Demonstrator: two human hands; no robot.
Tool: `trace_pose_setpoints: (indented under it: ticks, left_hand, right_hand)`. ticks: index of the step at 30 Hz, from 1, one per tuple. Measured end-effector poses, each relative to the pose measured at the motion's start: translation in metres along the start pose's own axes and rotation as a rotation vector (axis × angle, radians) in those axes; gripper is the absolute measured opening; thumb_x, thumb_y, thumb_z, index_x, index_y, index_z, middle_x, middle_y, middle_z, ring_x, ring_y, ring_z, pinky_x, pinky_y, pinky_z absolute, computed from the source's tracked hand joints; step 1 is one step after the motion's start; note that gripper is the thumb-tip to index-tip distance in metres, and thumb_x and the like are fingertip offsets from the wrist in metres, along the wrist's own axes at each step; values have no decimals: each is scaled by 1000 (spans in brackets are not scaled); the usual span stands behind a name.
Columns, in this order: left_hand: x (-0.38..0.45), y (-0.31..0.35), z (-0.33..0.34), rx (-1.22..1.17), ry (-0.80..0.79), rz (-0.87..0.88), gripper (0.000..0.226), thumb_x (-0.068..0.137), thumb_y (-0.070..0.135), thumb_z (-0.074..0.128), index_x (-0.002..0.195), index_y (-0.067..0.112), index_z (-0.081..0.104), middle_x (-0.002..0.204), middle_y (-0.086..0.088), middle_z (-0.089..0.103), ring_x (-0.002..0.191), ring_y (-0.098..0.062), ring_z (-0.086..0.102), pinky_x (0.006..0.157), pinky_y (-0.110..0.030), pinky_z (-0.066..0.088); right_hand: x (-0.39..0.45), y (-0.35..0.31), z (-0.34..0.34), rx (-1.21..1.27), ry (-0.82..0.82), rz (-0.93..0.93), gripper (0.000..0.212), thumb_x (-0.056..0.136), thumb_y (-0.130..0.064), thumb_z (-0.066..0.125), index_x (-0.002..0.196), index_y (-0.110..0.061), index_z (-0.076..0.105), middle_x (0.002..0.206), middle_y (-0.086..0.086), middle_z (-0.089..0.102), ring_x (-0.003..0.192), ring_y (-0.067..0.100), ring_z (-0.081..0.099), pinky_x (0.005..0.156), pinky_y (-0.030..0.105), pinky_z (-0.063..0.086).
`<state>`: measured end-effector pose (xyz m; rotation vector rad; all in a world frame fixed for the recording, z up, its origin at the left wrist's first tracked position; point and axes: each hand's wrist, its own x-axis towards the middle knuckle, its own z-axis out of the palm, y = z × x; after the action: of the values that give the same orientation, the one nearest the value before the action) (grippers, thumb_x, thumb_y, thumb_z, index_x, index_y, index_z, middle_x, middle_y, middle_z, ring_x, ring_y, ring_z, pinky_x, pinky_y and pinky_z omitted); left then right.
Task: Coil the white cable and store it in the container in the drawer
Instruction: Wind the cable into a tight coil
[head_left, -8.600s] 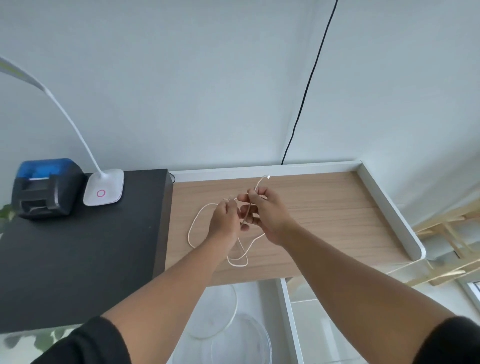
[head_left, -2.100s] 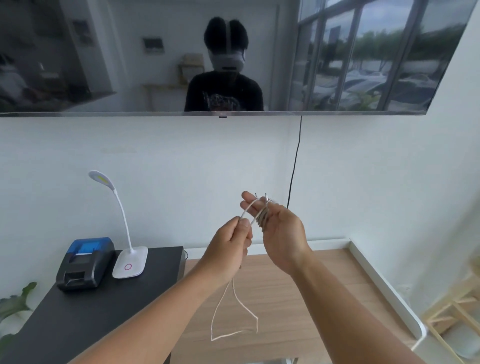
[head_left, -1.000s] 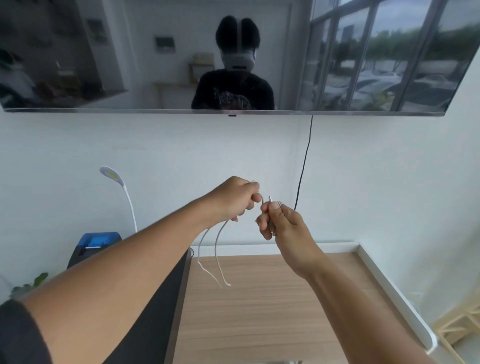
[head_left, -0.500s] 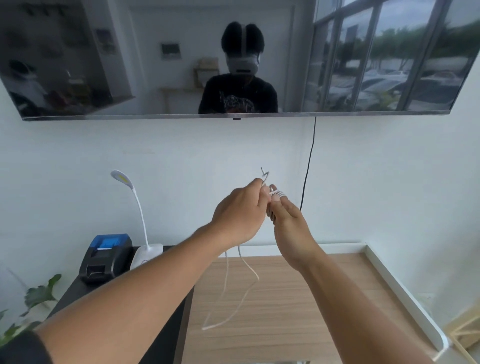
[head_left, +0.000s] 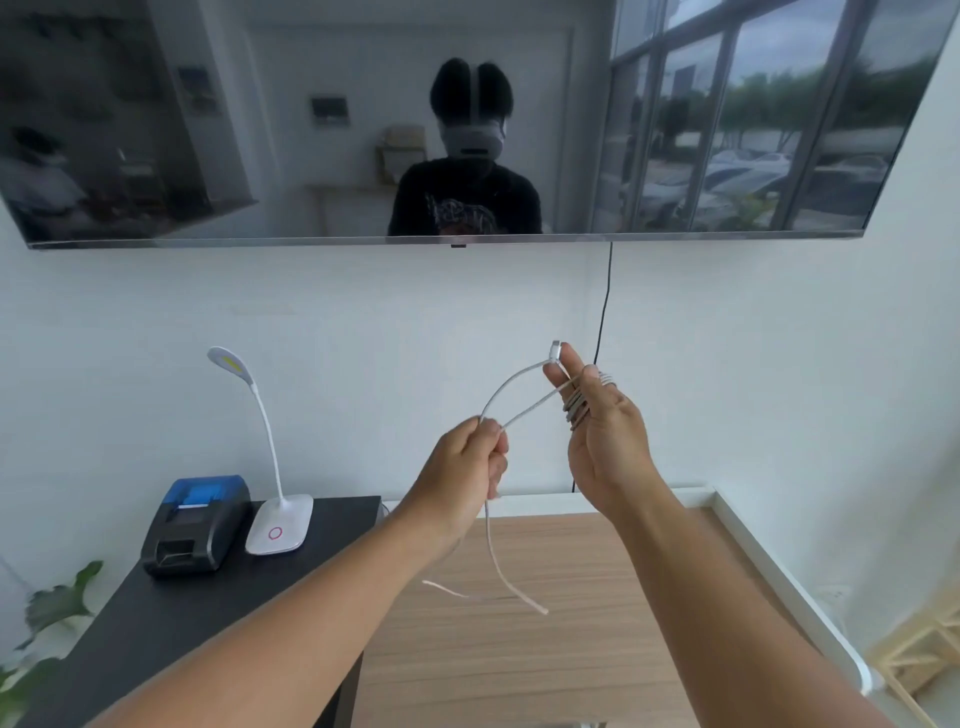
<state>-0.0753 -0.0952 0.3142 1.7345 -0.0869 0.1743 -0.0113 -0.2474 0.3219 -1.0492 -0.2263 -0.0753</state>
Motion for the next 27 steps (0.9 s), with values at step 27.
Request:
trace_pose_setpoints:
  ticks: [27]
  left_hand:
    - [64,41,-18,371,-266,-179,30,92,19,41,62,18,42,42,10,38,47,-15,40,52,-27,31]
  right_hand:
    - [-18,7,-3,-884,-563,188,35,111,-34,41,116,-8,62,84,-13,72,62,6,48,66,20,42]
